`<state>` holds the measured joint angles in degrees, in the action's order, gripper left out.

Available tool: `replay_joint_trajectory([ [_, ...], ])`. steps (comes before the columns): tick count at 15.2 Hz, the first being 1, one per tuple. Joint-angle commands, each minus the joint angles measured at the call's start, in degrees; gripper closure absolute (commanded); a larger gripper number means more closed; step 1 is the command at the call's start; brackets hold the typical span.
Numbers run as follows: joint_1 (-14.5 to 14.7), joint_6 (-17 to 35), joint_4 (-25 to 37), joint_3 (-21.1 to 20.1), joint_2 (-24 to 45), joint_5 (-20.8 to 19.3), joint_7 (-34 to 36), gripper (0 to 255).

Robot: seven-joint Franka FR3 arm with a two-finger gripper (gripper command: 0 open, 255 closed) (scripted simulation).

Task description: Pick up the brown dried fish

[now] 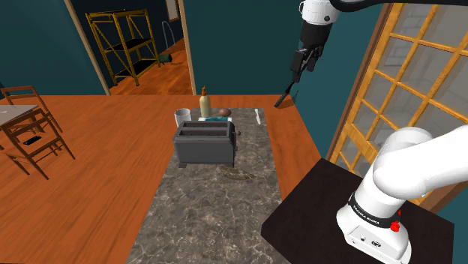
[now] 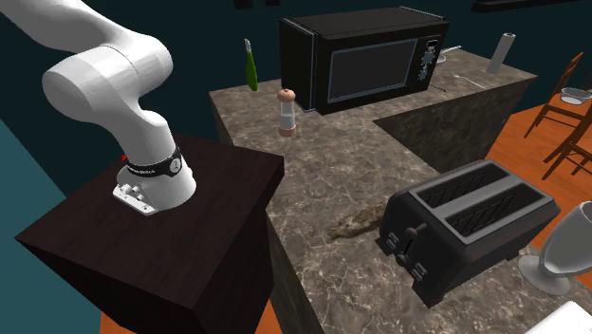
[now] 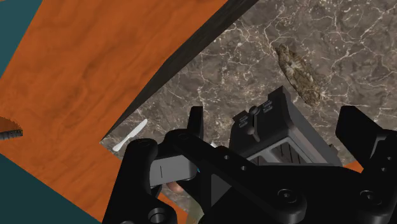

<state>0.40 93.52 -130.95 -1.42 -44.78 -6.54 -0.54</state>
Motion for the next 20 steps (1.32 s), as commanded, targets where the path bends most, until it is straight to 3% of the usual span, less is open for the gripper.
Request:
replay_joint_trajectory([
  [1, 0.00, 0.00, 0.00, 0.00, 0.00, 0.00, 0.00, 0],
  [11, 2.75, 21.79, -14.00, 2.82, 6.34, 1.45, -4.27, 0],
  [20, 5.99, 42.80, -19.83, 5.18, 20.41, 3.91, -9.46, 0],
])
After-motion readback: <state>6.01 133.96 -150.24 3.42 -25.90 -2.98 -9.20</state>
